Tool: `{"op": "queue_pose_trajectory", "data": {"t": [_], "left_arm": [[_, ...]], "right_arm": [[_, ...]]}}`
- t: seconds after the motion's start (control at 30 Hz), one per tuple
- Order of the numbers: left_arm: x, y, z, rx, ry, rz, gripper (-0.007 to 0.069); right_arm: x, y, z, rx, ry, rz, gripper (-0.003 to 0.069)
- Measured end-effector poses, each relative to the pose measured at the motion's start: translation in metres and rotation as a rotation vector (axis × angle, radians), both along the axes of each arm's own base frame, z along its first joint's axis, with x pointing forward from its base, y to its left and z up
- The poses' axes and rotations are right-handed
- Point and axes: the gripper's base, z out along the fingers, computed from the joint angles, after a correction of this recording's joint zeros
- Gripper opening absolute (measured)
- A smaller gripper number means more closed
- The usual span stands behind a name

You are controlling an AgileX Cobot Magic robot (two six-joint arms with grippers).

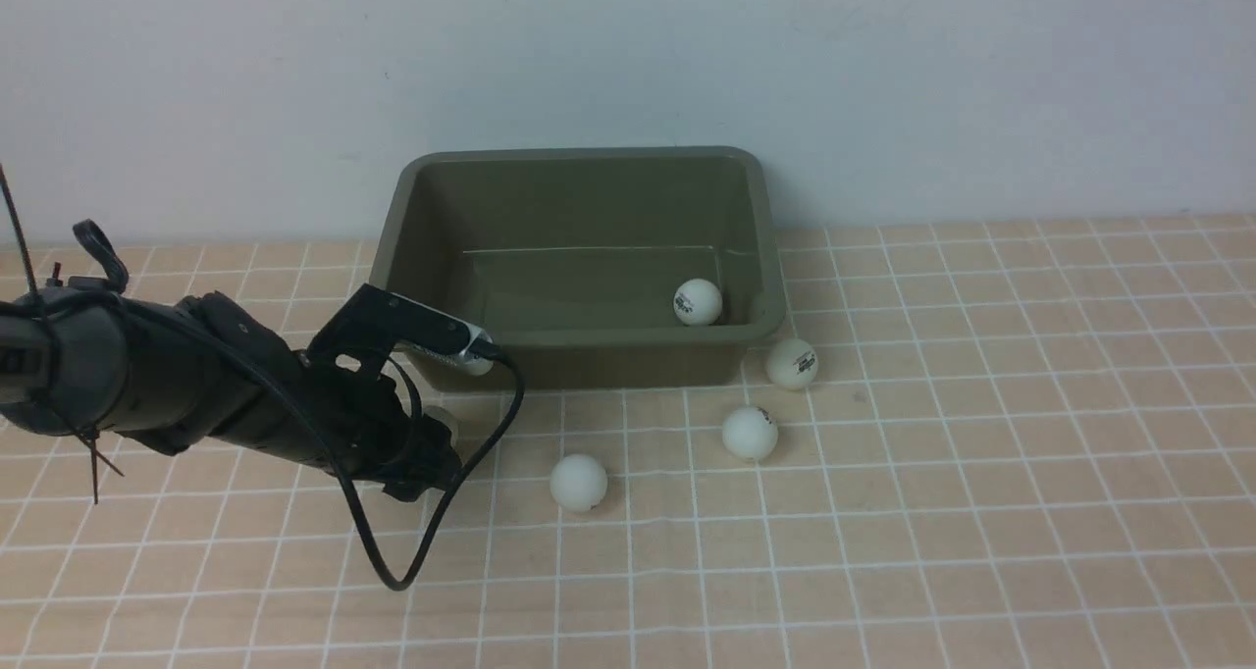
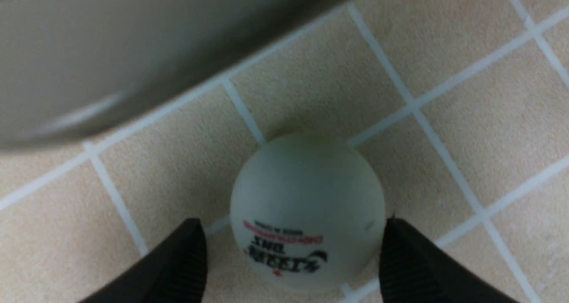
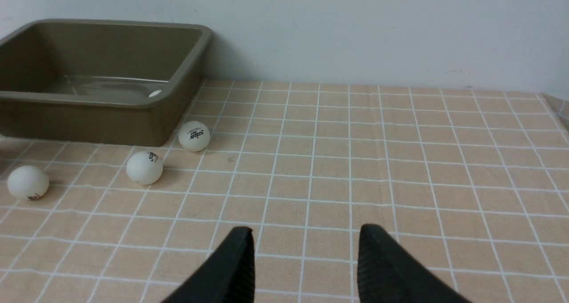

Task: Put the table tennis balls into the box on the light coffee tablecloth.
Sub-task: 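Reach for and grasp a ping pong ball on the table beside the basket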

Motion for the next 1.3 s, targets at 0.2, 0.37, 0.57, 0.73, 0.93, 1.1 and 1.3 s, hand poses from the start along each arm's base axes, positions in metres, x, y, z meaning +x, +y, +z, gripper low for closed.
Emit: {"op": "queue_pose_trajectory", "data": {"t": [0.2, 0.37, 0.57, 0.73, 0.93, 1.1, 1.3], "left_arm": [[0.004, -0.001, 0.0, -0.029, -0.028, 0.024, 0.0435], [0.007, -0.004, 0.003, -0.059, -0.066, 0.023, 0.0435], [0.01, -0.005, 0.005, -0.047, -0.11, -0.008, 0.0372], [0.011, -0.004, 0.005, -0.045, -0.125, 0.001, 0.0318], [0.01, -0.008, 0.006, -0.074, -0.117, -0.025, 0.0318], [0.003, -0.019, 0.012, -0.167, -0.084, -0.127, 0.0318], [-0.014, -0.021, 0.035, -0.173, -0.006, -0.224, 0.0318]], "right_arm": [[0.0, 0.0, 0.0, 0.003, 0.0, 0.002, 0.0303], [0.0, 0.0, 0.0, 0.004, 0.0, 0.003, 0.0303], [0.0, 0.001, 0.0, 0.007, 0.0, 0.004, 0.0303], [0.0, 0.001, 0.0, 0.007, 0.0, 0.004, 0.0303], [0.0, 0.001, 0.0, 0.007, 0.0, 0.004, 0.0303], [0.0, 0.001, 0.0, 0.007, 0.0, 0.004, 0.0302], [0.0, 0.001, 0.0, 0.007, 0.0, 0.004, 0.0302]]}}
